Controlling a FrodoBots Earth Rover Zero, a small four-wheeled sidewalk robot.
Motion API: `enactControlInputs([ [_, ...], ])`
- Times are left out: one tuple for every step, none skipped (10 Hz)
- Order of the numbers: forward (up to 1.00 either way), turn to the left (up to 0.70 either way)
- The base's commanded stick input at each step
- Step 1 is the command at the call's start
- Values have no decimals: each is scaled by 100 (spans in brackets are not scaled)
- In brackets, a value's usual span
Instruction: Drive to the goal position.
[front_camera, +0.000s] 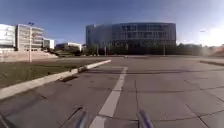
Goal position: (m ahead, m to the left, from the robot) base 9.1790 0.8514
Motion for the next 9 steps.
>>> enactControlInputs([
  [70,-12],
  [70,-13],
  [70,-13],
  [70,-13],
  [70,-13],
  [70,-13],
  [70,-13],
  [70,-13],
  [70,-13],
])
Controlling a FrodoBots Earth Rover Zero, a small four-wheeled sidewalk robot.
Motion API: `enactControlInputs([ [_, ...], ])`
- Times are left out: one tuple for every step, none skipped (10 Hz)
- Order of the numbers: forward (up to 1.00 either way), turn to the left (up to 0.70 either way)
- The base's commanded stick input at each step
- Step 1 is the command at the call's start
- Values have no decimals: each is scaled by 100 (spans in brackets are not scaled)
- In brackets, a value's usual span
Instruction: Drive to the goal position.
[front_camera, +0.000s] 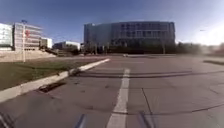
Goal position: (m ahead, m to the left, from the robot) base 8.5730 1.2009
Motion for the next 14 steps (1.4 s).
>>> enactControlInputs([
  [70,-13],
  [70,-13],
  [70,-13],
  [70,-13],
  [70,-13],
  [70,-13],
  [70,-13],
  [70,-13],
  [70,-13],
  [70,-13],
  [70,-13],
  [70,-13],
  [70,-13],
  [70,-7],
])
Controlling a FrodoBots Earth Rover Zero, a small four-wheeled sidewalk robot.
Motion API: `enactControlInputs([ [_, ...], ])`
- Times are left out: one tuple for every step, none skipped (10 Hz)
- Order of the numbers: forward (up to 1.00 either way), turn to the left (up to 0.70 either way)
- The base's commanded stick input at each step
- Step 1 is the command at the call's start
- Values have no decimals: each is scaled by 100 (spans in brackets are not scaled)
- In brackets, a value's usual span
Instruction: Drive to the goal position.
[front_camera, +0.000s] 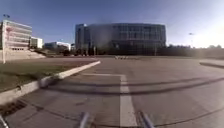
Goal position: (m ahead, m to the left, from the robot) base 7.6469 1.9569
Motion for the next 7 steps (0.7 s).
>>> enactControlInputs([
  [70,-2],
  [70,0],
  [70,0],
  [70,0],
  [70,0],
  [70,0],
  [70,0],
])
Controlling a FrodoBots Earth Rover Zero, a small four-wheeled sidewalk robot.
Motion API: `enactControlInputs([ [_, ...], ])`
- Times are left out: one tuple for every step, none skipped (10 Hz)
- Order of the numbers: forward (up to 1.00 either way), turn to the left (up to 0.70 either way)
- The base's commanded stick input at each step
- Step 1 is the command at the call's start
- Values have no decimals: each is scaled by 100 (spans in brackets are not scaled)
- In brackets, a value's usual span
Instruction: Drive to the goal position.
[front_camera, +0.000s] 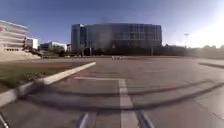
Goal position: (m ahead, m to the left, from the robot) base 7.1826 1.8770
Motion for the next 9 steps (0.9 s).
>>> enactControlInputs([
  [70,0],
  [70,0],
  [70,0],
  [70,0],
  [70,0],
  [70,0],
  [70,0],
  [70,0],
  [70,-2],
])
